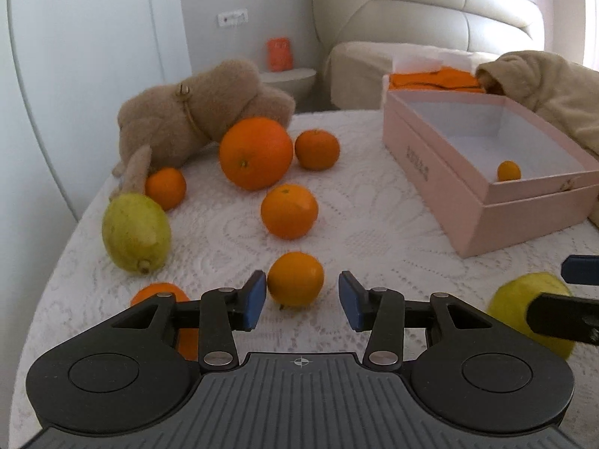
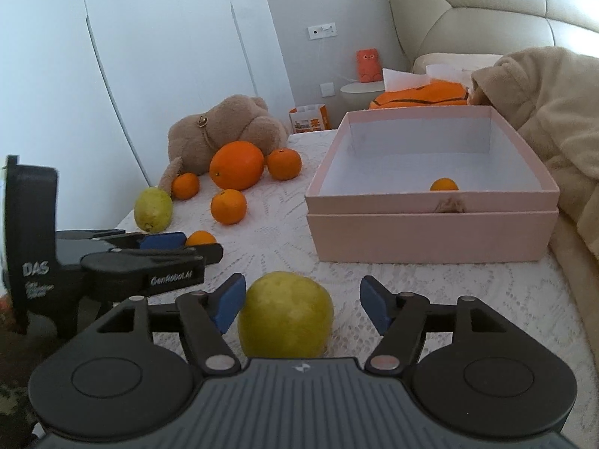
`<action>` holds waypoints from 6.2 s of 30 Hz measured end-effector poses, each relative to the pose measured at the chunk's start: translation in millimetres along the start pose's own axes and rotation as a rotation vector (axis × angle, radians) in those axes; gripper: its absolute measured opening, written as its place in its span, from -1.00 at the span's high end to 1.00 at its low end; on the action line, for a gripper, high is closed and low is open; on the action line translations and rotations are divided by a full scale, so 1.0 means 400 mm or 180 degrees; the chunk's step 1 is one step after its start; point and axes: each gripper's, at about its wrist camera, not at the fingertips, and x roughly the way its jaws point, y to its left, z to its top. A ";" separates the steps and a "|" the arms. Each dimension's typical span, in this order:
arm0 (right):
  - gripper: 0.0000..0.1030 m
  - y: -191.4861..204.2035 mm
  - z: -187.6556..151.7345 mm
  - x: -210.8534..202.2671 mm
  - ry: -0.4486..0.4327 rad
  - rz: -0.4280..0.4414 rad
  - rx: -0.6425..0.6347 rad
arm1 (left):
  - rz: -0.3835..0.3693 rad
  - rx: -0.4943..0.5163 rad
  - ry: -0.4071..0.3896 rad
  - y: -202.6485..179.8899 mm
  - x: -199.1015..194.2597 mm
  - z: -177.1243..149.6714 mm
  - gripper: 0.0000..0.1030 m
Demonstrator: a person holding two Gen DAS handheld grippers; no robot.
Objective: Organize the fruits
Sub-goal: 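Grasp the green pomelo on the lace with the right tool, then grasp a small orange with the left tool while the right tool holds the pomelo, then carry the orange to the pink box and open the left tool while the right tool carries the pomelo, then lower the pomelo into the pink box and open the right tool, then grasp an orange with a stem using the left tool while the right tool approaches another orange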
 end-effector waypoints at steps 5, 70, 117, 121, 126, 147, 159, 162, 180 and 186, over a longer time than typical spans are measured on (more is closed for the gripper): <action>-0.39 0.012 -0.011 0.004 0.0046 0.0059 -0.0050 | -0.0113 -0.0141 -0.0016 0.011 0.019 -0.002 0.23; -0.18 0.105 0.000 0.121 0.0268 -0.0465 -0.0431 | -0.0732 -0.0496 0.0039 0.053 -0.116 -0.118 0.23; -0.26 0.005 -0.077 -0.026 0.0444 -0.0698 -0.0229 | -0.0543 0.0009 -0.0114 -0.041 -0.126 -0.139 0.23; -0.26 -0.016 -0.049 -0.059 0.0257 -0.0693 -0.0094 | -0.0755 -0.0169 -0.0112 -0.040 -0.115 -0.120 0.24; -0.26 -0.058 0.064 -0.112 -0.0112 -0.0617 0.0209 | -0.1138 -0.0288 -0.0344 -0.056 -0.128 -0.011 0.24; -0.26 -0.285 0.435 0.290 0.0588 -0.0919 0.0449 | -0.1454 0.0329 -0.0279 -0.118 0.059 0.319 0.22; -0.30 -0.248 0.442 0.474 0.1319 -0.1130 0.0327 | -0.0715 -0.0700 -0.0584 0.239 -0.016 0.163 0.22; -0.30 -0.219 0.455 0.446 0.1254 -0.1159 0.0235 | -0.0606 -0.0998 -0.0553 0.311 -0.002 0.120 0.22; -0.31 0.242 0.264 0.252 0.0466 0.0372 -0.0599 | -0.0301 -0.1429 -0.0413 0.422 -0.122 -0.063 0.22; -0.31 0.333 0.174 0.310 0.0437 0.0273 -0.0945 | -0.0477 -0.1261 -0.0337 0.398 -0.128 -0.078 0.22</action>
